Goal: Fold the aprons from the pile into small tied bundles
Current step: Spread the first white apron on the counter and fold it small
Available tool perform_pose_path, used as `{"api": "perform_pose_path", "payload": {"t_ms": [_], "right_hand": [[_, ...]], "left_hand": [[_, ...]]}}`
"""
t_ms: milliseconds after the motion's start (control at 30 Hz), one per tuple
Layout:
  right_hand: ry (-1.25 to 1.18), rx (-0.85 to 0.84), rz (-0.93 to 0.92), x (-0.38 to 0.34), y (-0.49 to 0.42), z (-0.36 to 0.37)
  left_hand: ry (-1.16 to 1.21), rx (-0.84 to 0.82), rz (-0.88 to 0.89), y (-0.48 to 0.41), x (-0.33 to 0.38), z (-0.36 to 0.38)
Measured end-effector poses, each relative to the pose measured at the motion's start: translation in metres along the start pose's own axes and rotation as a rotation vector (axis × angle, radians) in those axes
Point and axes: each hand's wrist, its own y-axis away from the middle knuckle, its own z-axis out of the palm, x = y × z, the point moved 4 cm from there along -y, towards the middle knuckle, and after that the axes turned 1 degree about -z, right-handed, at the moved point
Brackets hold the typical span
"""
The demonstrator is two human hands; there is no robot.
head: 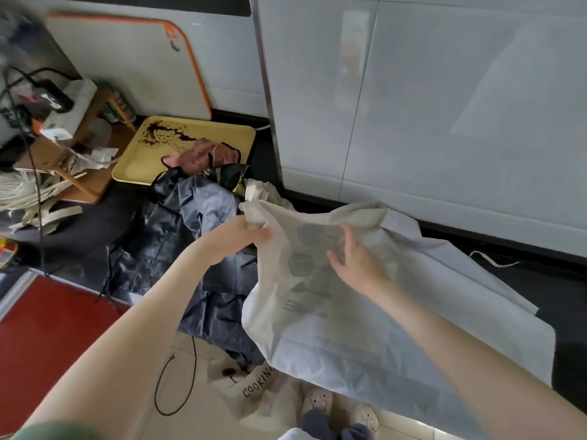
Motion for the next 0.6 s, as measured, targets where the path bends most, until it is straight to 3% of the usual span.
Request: {"api": "perform_pose_path", "payload": {"t_ms": [67,167,300,467,533,600], "right_hand": [[-0.086,0.048,-0.123,-0.032,-0.001,-0.001],[-0.182,-0.02,-0.214,-0.061,-0.007,-0.001],[-0.141,-0.157,-0.157,-0.073,-0.021,0.007],[-0.389,-0.188,-0.057,-0.07,-0.021,0.007],[-0.316,-0.218,-0.044,-0.07,-0.025,0.011],[-0.256,-0.249,0.004,-0.069,-0.027,0.014]], "left_hand": [[-0.075,0.076,0.058,0.007,0.007,-0.002],[-0.155,0.017,0.056,0.016,0.014,0.001],[-0.049,-0.169,0.092,0.037,0.023,-0.008],[0.196,-0.234,0.145,0.052,0.022,-0.016],[-0.002,-0.061,0.163,0.051,0.015,-0.023],[-0.471,0.167,0.218,0.046,0.012,-0.033]]}}
